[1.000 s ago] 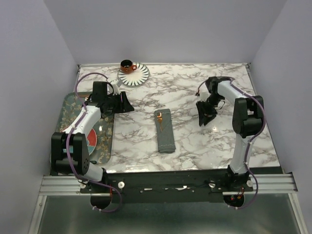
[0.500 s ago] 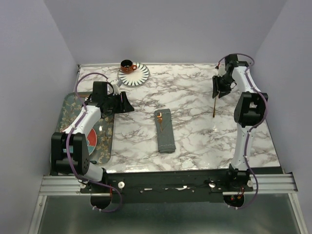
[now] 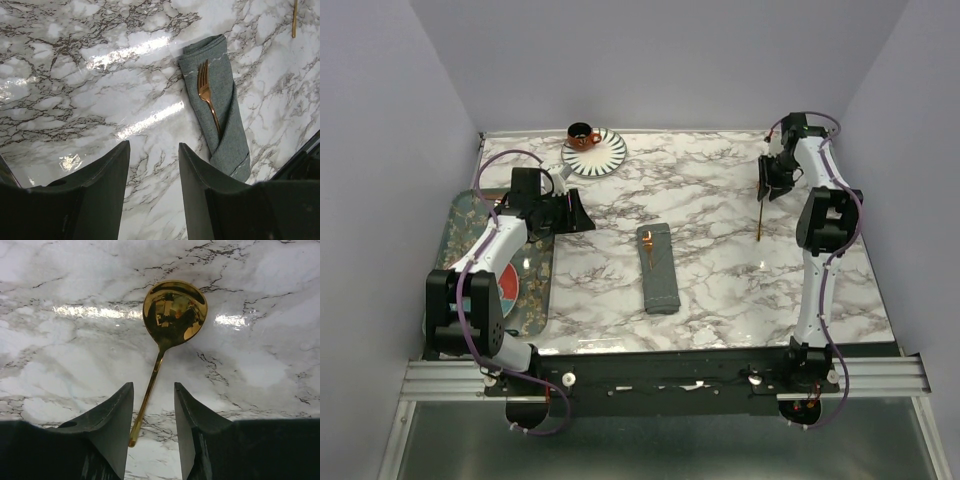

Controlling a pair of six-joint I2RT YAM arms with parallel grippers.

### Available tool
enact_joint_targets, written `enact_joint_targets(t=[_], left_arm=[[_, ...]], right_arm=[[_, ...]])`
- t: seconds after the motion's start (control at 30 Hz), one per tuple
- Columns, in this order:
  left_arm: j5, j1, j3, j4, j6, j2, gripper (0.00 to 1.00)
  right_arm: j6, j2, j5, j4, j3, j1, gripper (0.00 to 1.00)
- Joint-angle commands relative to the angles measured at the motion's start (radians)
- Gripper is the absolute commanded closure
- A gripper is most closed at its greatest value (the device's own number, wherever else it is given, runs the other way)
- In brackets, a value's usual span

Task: Fold the napkin into a case and place the utensils inside
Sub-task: Pick up the spoon from the corner of the board.

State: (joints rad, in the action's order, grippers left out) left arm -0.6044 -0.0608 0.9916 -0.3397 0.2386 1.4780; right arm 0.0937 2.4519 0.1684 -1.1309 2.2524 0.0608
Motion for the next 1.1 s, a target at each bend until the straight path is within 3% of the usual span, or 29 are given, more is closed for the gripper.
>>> enact_joint_targets(t=[0.0,0.63,0.77,0.9,1.07], left_arm=[[-0.012,0.006,0.039,-0.01,-0.012,0.021,0.47],[0.0,0.007,0.032,-0.009,-0.01,0.033,0.46],[0.003,0.006,0.038,-0.01,-0.019,0.039,0.46],[0.003,0.006,0.039,-0.013,-0.025,0.036,0.46],[0.02,0.007,0.021,0.016,-0.002,0.03,0.44]], right_arm=[[-0.02,0.036,-0.021,-0.023,0.016,0.002,0.55],[-0.041,0.105,-0.06,-0.043,0.078,0.001,0.73],[-0.038,0.104,-0.058,-0.046,0.073,0.001,0.85],[-0.034,0.056,-0.011,-0.044,0.049,0.001,0.99],[-0.071,-0.137,0.028,-0.001,-0.014,-0.044,0.99]])
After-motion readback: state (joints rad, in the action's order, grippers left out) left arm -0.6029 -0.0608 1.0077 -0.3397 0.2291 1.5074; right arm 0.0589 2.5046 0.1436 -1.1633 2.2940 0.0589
